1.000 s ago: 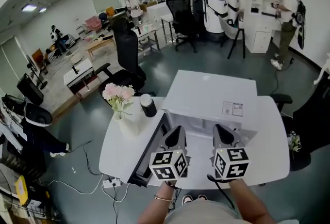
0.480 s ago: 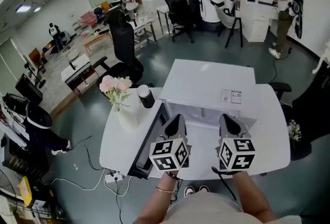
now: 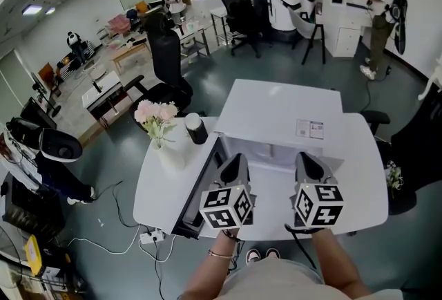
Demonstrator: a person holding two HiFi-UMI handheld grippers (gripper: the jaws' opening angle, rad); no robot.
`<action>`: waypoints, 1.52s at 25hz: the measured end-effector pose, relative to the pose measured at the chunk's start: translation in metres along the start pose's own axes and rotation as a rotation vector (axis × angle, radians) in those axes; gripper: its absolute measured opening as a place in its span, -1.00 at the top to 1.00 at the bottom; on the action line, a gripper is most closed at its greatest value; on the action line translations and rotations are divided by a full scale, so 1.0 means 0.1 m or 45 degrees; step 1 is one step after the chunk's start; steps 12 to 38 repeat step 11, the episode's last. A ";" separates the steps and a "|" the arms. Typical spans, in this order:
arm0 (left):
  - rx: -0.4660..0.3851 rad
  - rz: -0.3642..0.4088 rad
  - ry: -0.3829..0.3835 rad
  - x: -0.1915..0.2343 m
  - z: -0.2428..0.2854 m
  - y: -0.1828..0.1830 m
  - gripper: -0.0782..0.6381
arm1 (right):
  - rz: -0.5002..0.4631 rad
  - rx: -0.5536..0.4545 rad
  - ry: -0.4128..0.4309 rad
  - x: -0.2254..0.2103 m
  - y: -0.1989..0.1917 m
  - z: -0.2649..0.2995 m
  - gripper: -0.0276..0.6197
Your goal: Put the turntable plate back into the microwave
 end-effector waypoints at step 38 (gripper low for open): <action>0.018 -0.007 -0.005 0.03 0.04 -0.03 0.78 | -0.018 -0.017 -0.042 -0.05 0.06 0.02 0.89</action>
Point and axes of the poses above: the fingertips, and each gripper's own axes: z forward along the fingers, x to its left, y out of its top, the point moved 3 cm from there along -z, backward along the fingers
